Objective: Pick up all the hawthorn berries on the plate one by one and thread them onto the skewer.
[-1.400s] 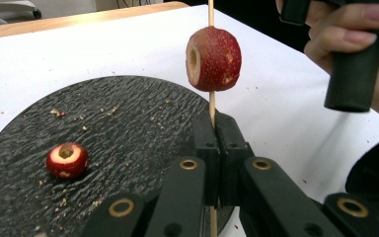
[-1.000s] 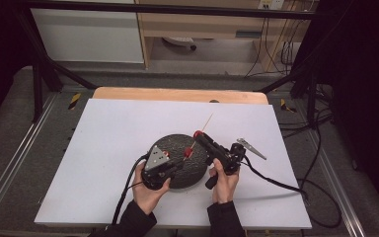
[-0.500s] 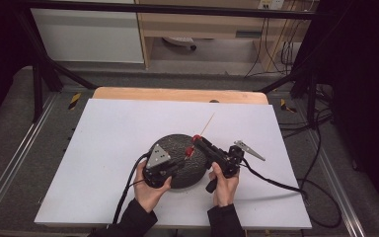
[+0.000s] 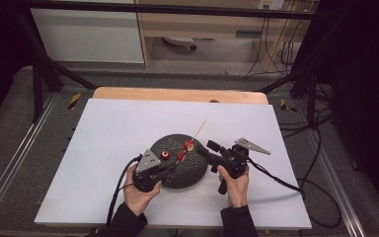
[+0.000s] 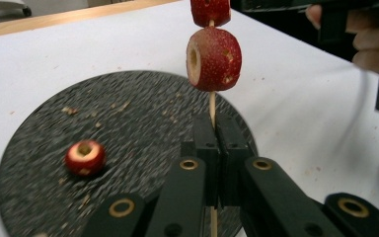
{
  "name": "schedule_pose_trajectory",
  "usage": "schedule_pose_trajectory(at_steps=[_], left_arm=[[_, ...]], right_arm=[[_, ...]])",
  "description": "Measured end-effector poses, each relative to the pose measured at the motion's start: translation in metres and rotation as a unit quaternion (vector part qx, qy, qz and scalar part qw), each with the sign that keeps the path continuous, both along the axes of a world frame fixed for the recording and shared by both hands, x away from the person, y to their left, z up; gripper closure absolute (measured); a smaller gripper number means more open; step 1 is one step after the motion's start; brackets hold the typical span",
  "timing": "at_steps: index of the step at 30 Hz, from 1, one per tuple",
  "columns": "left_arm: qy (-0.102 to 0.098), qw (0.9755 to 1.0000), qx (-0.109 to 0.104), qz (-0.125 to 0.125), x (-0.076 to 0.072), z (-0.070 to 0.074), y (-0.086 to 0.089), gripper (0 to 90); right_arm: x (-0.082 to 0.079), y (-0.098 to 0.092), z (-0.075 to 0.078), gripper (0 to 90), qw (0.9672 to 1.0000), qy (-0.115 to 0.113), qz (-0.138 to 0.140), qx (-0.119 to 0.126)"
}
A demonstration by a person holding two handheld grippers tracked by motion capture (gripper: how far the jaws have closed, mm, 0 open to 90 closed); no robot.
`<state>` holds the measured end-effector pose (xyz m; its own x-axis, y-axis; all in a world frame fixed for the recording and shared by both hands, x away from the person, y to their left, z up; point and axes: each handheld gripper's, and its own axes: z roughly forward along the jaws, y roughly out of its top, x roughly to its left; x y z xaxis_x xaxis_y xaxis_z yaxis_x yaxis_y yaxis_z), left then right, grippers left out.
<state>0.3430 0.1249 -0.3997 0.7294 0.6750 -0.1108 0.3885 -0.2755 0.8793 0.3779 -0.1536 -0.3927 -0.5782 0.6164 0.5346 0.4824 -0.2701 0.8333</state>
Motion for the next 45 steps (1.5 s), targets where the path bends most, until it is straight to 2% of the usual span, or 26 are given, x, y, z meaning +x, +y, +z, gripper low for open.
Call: schedule_pose_trajectory(at_steps=[5, 9, 13, 17, 19, 21, 24, 31, 36, 45], left_arm=[[0.008, 0.9999, 0.007, 0.006, -0.002, -0.003, 0.016, 88.5], [0.012, 0.9998, 0.012, 0.007, -0.004, -0.004, 0.029, 88.5], [0.013, 0.9996, 0.025, 0.009, -0.006, -0.006, 0.045, 88.5], [0.018, 0.9992, 0.033, 0.014, -0.009, -0.011, 0.060, 88.5], [0.022, 0.9991, 0.031, 0.019, -0.010, -0.012, 0.068, 88.4], [0.023, 0.9991, 0.029, 0.021, -0.012, -0.014, 0.075, 88.5], [0.026, 0.9992, 0.026, 0.019, -0.013, -0.015, 0.082, 88.5], [0.029, 0.9989, 0.033, 0.018, -0.016, -0.017, 0.094, 88.5], [0.031, 0.9986, 0.038, 0.017, -0.018, -0.020, 0.102, 88.4], [0.031, 0.9984, 0.039, 0.024, -0.021, -0.027, 0.122, 88.4]], right_arm=[[0.002, -0.005, 0.000, 15.4, 0.9987, 0.009, 0.016, -0.048], [0.004, -0.007, -0.003, 8.7, 0.9951, 0.018, 0.038, -0.090], [0.005, -0.007, -0.006, 4.5, 0.9896, 0.027, 0.050, -0.132], [0.006, -0.008, -0.009, 2.1, 0.9825, 0.036, 0.060, -0.173], [0.006, -0.008, -0.010, 1.9, 0.9791, 0.043, 0.063, -0.188], [0.007, -0.007, -0.010, 1.7, 0.9766, 0.048, 0.066, -0.199], [0.007, -0.007, -0.010, 1.7, 0.9745, 0.054, 0.070, -0.207], [0.012, -0.001, -0.006, 1.3, 0.9644, 0.066, 0.076, -0.245], [0.016, 0.012, -0.001, 1.3, 0.9558, 0.077, 0.088, -0.270], [0.029, 0.041, 0.011, 2.1, 0.9451, 0.079, 0.104, -0.300]])
